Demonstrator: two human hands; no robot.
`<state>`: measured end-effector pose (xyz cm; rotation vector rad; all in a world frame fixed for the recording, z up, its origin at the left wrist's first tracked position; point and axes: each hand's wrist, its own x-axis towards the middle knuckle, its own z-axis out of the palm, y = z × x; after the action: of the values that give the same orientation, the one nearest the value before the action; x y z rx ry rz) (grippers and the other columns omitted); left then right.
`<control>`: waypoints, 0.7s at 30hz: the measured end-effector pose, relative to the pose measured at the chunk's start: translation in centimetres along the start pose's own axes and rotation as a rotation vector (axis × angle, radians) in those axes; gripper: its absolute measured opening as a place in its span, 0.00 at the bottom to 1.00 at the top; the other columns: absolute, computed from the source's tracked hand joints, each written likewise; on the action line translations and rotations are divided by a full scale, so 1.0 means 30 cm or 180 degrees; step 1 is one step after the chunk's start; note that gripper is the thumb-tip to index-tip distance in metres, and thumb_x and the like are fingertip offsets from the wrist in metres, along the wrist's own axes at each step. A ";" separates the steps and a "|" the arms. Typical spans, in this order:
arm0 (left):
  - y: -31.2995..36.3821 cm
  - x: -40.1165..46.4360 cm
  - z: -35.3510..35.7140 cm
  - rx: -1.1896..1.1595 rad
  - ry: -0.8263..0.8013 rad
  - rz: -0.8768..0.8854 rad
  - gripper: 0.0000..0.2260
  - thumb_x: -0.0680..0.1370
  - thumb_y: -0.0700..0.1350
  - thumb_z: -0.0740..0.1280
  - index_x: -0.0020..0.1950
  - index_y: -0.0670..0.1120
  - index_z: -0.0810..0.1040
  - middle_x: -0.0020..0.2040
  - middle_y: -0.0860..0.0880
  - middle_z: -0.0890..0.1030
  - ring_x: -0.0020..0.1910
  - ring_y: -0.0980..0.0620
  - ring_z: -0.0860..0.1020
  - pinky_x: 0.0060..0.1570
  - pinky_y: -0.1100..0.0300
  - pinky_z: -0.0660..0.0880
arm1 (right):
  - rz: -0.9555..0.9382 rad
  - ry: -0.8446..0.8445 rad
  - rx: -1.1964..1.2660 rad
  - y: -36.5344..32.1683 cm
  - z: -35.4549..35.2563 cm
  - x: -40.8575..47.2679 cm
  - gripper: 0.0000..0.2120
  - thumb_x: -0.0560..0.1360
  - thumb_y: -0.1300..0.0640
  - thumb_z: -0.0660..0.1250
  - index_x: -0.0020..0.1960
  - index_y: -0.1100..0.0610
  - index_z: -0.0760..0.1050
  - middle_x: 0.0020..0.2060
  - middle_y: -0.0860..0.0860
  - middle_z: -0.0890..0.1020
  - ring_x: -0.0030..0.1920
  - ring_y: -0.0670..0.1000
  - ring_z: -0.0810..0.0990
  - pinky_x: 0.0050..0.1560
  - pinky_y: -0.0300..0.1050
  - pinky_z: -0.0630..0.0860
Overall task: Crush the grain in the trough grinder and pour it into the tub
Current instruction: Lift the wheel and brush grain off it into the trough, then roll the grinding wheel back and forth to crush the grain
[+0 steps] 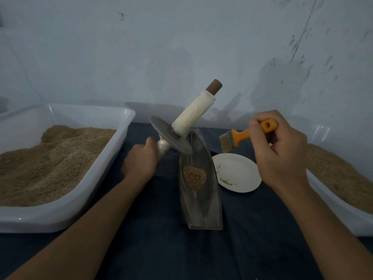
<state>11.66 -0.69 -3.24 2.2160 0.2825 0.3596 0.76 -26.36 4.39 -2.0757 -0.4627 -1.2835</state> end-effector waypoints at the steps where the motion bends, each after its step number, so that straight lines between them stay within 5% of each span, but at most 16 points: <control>1: 0.005 0.000 -0.006 -0.0091 0.0050 -0.0115 0.22 0.80 0.58 0.53 0.47 0.45 0.79 0.43 0.43 0.82 0.42 0.43 0.79 0.39 0.53 0.66 | -0.0036 -0.0140 -0.0129 0.010 -0.011 -0.009 0.09 0.84 0.57 0.63 0.45 0.53 0.75 0.32 0.46 0.73 0.32 0.51 0.74 0.32 0.36 0.67; 5: 0.003 0.001 -0.004 0.0105 0.0195 -0.0081 0.26 0.76 0.62 0.50 0.40 0.46 0.80 0.37 0.44 0.81 0.37 0.45 0.77 0.35 0.55 0.63 | -0.0273 -0.0897 -0.0757 0.049 -0.034 -0.092 0.05 0.83 0.55 0.65 0.54 0.52 0.80 0.40 0.45 0.77 0.39 0.43 0.75 0.39 0.36 0.71; 12: 0.004 -0.029 0.013 0.0273 0.0410 0.0449 0.27 0.74 0.63 0.51 0.31 0.47 0.78 0.30 0.49 0.77 0.31 0.48 0.75 0.33 0.57 0.61 | -0.0512 -0.2216 -0.1570 0.072 -0.069 -0.254 0.22 0.73 0.60 0.74 0.67 0.49 0.79 0.46 0.47 0.76 0.43 0.49 0.74 0.38 0.46 0.77; 21: 0.009 -0.042 0.010 0.0724 0.0616 0.1124 0.26 0.74 0.61 0.52 0.24 0.46 0.73 0.22 0.51 0.72 0.24 0.50 0.72 0.30 0.60 0.62 | -0.0166 -0.3074 -0.1505 0.042 -0.111 -0.215 0.17 0.77 0.60 0.67 0.60 0.41 0.78 0.51 0.37 0.75 0.51 0.42 0.73 0.49 0.41 0.74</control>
<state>10.61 -1.48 -3.39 2.4599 0.0320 0.7694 -3.64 -29.30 -0.73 -3.0429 -0.6553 -0.3251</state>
